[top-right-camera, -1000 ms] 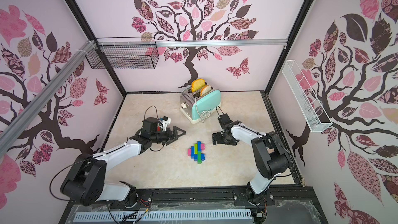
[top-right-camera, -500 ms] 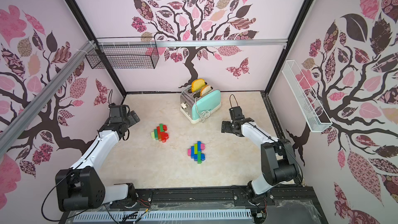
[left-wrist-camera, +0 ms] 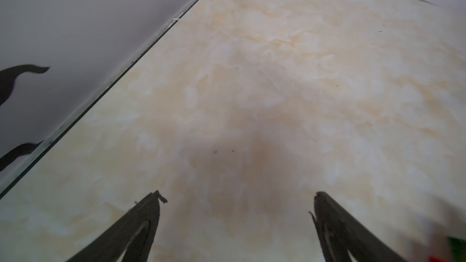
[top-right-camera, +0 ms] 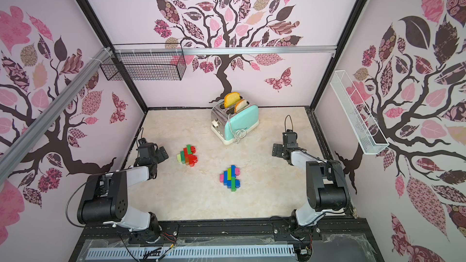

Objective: Assemble a heart with lego
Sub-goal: Reset both arms

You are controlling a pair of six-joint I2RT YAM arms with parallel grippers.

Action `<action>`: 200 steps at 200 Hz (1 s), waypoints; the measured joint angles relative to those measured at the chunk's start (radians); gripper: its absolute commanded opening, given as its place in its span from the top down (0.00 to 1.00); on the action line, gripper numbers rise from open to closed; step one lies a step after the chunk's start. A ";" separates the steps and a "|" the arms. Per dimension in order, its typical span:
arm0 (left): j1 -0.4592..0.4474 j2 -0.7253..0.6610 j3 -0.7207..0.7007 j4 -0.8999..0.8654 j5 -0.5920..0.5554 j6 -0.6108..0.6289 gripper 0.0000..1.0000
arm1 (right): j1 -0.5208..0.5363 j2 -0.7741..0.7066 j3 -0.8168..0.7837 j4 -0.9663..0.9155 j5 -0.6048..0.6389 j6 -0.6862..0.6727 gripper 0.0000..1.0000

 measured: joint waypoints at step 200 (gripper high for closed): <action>-0.091 0.052 -0.137 0.465 0.134 0.188 0.03 | 0.001 -0.024 -0.341 0.829 -0.027 -0.076 0.01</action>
